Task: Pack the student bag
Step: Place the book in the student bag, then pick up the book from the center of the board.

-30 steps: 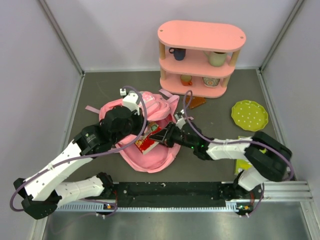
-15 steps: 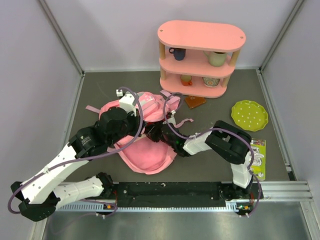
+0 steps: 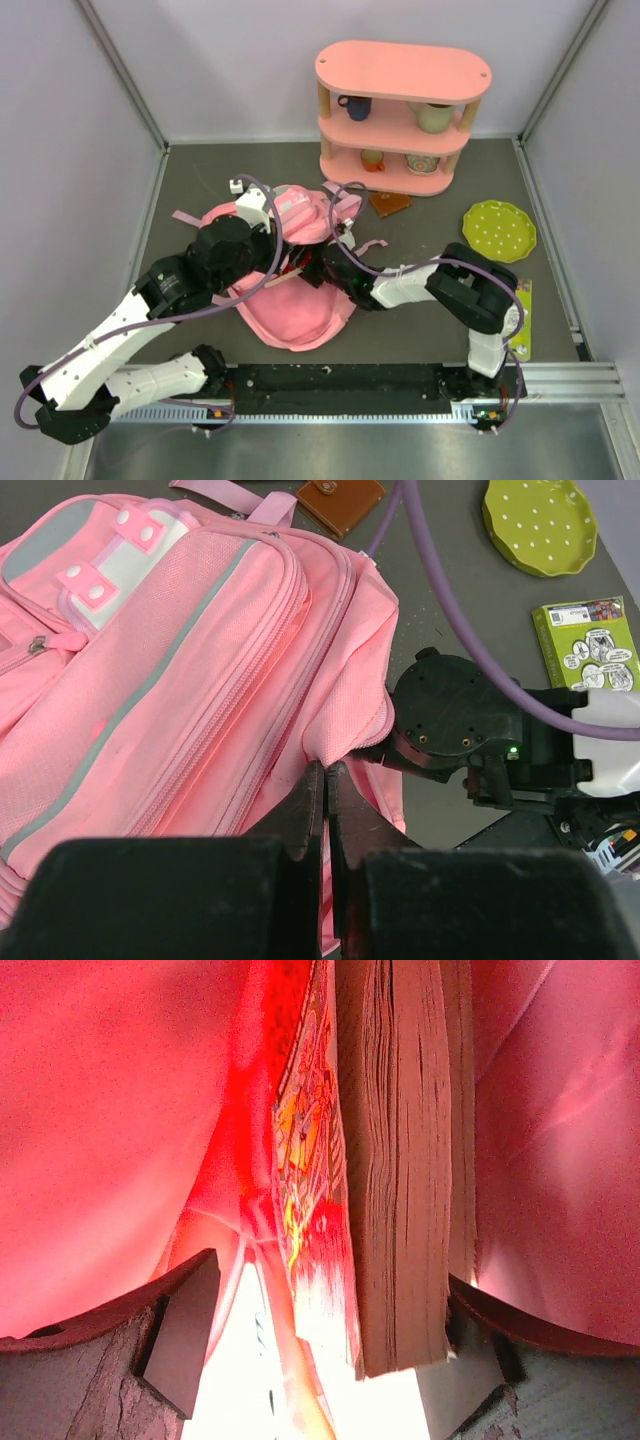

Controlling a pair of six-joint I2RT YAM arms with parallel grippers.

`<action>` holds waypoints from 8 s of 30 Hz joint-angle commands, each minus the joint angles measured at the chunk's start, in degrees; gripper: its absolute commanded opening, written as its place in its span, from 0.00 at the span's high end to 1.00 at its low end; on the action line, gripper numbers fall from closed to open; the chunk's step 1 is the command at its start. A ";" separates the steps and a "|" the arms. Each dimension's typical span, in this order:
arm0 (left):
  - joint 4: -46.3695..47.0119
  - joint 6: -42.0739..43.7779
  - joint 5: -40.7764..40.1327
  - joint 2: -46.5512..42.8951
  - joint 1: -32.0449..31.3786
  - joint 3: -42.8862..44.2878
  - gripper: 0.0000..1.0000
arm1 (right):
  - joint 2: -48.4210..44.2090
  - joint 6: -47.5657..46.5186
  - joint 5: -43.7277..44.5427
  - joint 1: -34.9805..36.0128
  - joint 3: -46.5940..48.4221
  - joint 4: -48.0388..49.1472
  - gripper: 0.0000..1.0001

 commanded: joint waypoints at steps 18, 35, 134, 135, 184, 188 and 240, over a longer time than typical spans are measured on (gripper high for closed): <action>8.05 -1.38 0.59 -2.70 0.10 0.02 1.00 | -4.49 -4.99 -2.44 1.77 5.67 -17.16 0.82; 7.88 -1.46 -0.28 -3.41 0.01 -1.13 1.00 | -10.12 -14.13 -4.28 2.65 2.88 -19.62 0.41; 9.37 -6.83 8.15 -6.05 0.80 -9.92 0.02 | -70.85 -40.05 8.29 -62.00 -12.25 -86.15 0.01; 9.20 -6.04 8.24 -6.13 0.80 -9.74 0.02 | -70.24 -40.23 7.94 -65.17 -11.11 -86.50 0.01; 26.24 -10.34 21.60 9.41 -0.34 -14.22 0.02 | -74.55 -25.99 -17.46 -72.16 -32.55 -71.22 0.01; 31.25 -10.08 21.60 15.92 -0.87 -14.05 0.02 | -68.75 -28.71 -16.94 -65.31 -30.10 -68.49 0.01; 51.82 -18.25 41.29 63.56 -4.65 3.97 0.09 | -57.58 -46.21 -35.65 -63.88 -26.92 -59.35 0.55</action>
